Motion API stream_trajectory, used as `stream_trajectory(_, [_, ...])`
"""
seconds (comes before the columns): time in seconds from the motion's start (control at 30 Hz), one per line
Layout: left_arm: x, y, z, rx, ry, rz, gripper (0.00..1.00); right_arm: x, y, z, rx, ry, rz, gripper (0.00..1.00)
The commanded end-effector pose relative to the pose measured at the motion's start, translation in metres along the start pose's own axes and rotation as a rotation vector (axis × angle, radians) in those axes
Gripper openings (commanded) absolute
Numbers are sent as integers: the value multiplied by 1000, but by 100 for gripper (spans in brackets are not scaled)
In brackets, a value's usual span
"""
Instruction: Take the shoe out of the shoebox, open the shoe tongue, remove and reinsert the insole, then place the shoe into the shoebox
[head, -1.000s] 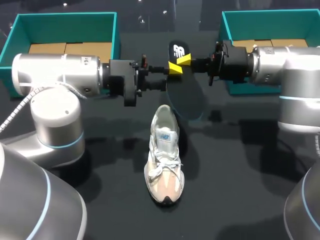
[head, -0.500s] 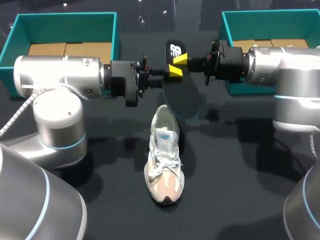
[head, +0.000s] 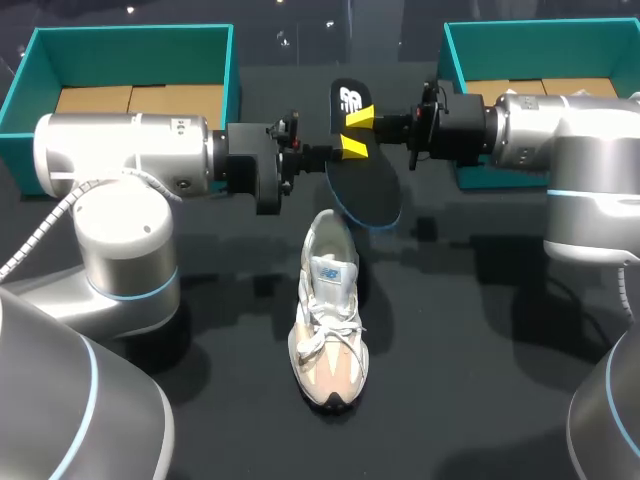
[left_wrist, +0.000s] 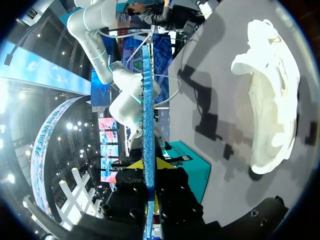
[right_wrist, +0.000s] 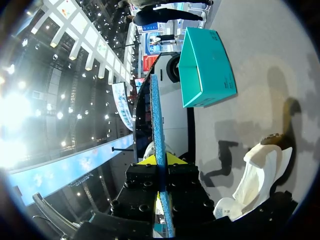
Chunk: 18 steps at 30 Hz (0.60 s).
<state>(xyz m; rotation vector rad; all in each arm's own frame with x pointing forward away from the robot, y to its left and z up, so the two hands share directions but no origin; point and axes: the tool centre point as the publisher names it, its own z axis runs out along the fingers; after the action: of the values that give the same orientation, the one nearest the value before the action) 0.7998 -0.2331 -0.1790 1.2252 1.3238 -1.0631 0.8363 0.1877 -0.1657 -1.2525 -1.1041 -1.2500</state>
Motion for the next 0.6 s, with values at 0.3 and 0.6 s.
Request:
stream_trajectory(0.3, [-3,-3,-22,-22,2,0,0,0,-13,-11,-54,47,-48,100])
stream_trajectory(0.6, [-7,-9,-58,-45,-4,-38,0,5,-32,-28,-69,83,-99,100])
